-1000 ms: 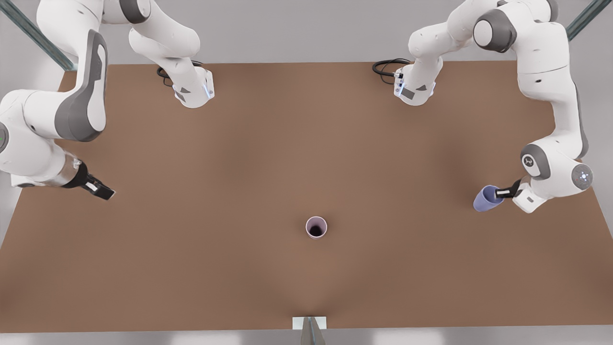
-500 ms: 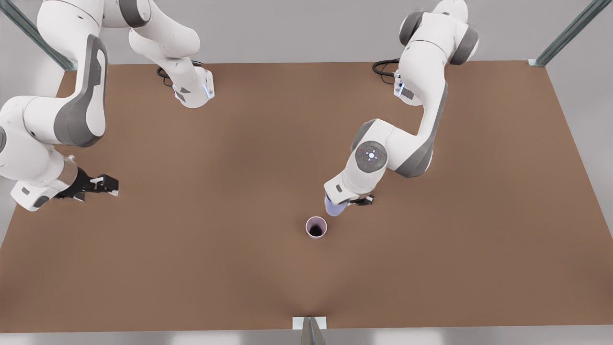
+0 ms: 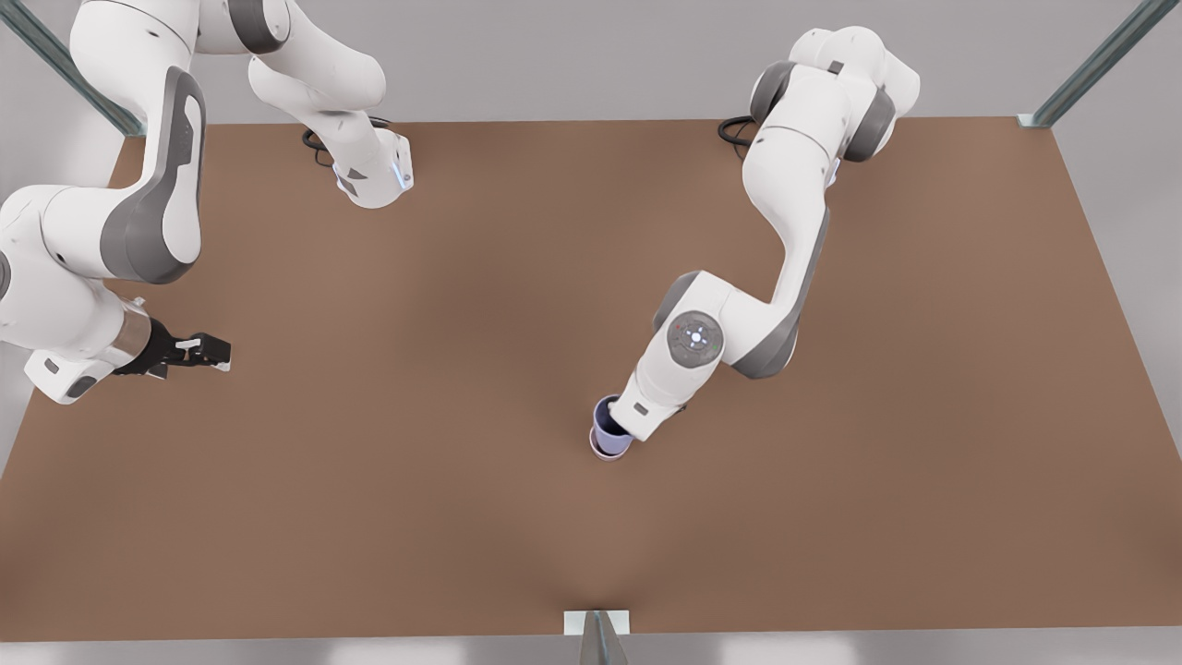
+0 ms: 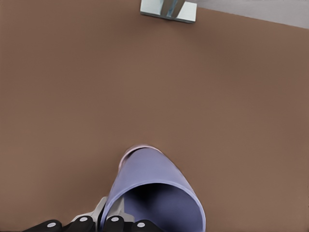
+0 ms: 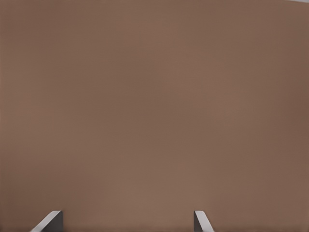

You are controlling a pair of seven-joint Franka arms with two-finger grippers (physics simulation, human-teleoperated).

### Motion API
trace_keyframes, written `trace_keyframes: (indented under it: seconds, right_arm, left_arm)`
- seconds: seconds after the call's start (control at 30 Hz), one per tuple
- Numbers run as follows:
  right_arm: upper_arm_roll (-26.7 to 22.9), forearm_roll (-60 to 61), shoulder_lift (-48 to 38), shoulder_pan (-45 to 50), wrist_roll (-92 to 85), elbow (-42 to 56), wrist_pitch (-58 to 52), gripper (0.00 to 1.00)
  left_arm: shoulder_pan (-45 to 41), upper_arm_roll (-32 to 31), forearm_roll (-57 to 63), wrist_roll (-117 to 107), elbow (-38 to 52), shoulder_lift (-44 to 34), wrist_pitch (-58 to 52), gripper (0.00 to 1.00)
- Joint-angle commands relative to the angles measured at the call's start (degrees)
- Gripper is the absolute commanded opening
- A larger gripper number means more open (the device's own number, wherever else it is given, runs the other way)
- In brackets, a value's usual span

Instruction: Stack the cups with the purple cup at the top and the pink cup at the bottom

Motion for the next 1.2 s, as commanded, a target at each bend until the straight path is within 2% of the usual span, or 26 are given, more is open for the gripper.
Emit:
trace_keyframes:
  seconds: [0.0, 0.8, 0.87, 0.9, 1.17]
  right_arm:
    - [-0.05, 0.07, -0.01, -0.09, 0.19, 0.03, -0.20, 1.00]
    - [-0.14, 0.95, -0.01, -1.23, -1.39, -0.06, -0.20, 1.00]
    - [0.12, 0.95, 0.08, -0.53, -1.22, 0.03, -0.20, 1.00]
    - [-1.46, 0.86, 0.61, 3.07, -0.78, 1.16, 0.24, 1.00]
    - [-1.02, 0.95, 0.87, 3.43, -0.78, 1.70, 0.15, 1.00]
  left_arm:
    - [-0.02, -0.02, -1.54, -18.19, -0.33, -0.03, 1.23, 0.21]
    - [-0.11, -0.02, -4.17, -18.45, -4.64, -0.03, 1.66, 0.21]
    - [-0.11, -0.02, -4.79, -18.45, -4.64, 0.06, 1.84, 0.21]
    - [-0.20, -0.02, -4.97, -18.54, -4.64, 0.06, 2.02, 0.21]
    - [-0.11, -0.02, -5.06, -18.45, -4.55, 0.06, 3.33, 0.21]
